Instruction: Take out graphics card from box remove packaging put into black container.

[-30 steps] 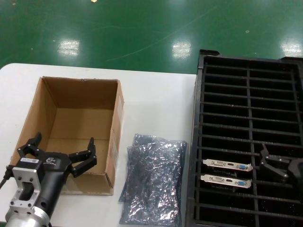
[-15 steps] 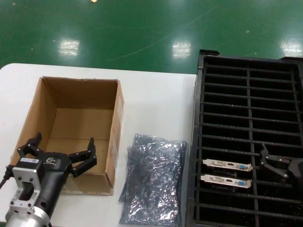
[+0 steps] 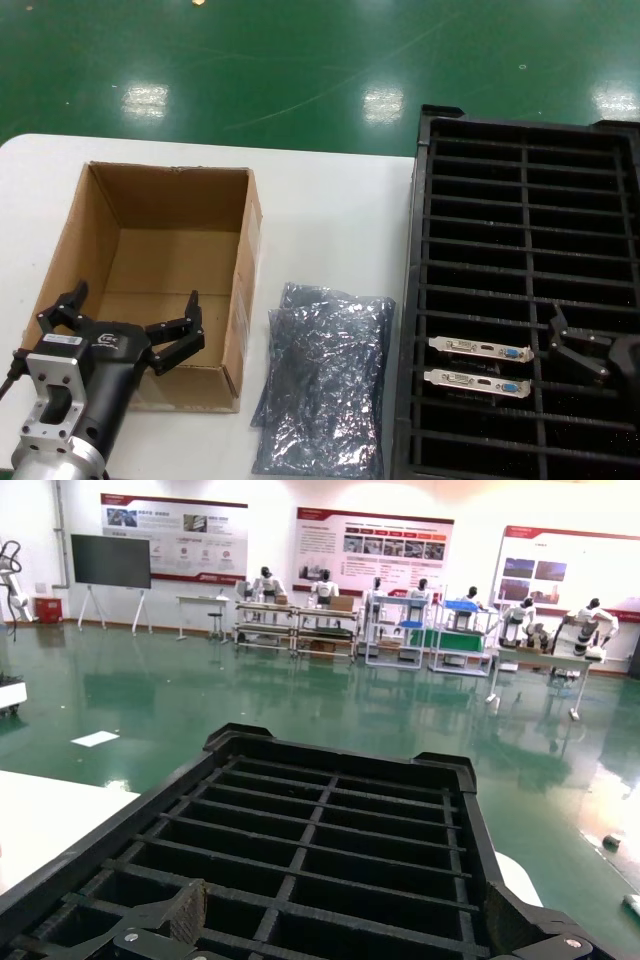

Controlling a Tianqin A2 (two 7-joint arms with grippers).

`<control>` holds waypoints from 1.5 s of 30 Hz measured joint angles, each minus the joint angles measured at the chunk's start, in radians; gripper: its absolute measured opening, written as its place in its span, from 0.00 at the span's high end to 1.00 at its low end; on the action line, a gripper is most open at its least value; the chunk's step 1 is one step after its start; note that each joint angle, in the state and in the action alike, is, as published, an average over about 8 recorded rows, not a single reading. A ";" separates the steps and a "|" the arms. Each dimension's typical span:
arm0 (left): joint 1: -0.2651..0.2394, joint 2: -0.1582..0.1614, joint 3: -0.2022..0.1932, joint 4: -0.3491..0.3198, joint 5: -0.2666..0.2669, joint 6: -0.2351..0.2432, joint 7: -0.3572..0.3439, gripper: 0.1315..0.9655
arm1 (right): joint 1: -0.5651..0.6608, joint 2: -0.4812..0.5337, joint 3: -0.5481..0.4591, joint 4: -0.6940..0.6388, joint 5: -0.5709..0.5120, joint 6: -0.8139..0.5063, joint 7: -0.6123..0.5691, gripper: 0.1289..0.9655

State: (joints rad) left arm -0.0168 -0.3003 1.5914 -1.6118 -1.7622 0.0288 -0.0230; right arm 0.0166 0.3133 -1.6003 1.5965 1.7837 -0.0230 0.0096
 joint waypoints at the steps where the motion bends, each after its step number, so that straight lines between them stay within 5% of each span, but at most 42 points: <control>1: 0.000 0.000 0.000 0.000 0.000 0.000 0.000 0.00 | 0.000 0.000 0.000 0.000 0.000 0.000 0.000 0.00; 45: 0.000 0.000 0.000 0.000 0.000 0.000 0.000 0.00 | 0.000 0.000 0.000 0.000 0.000 0.000 0.000 0.00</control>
State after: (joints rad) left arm -0.0168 -0.3003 1.5914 -1.6118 -1.7622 0.0288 -0.0230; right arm 0.0166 0.3133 -1.6003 1.5965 1.7837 -0.0230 0.0097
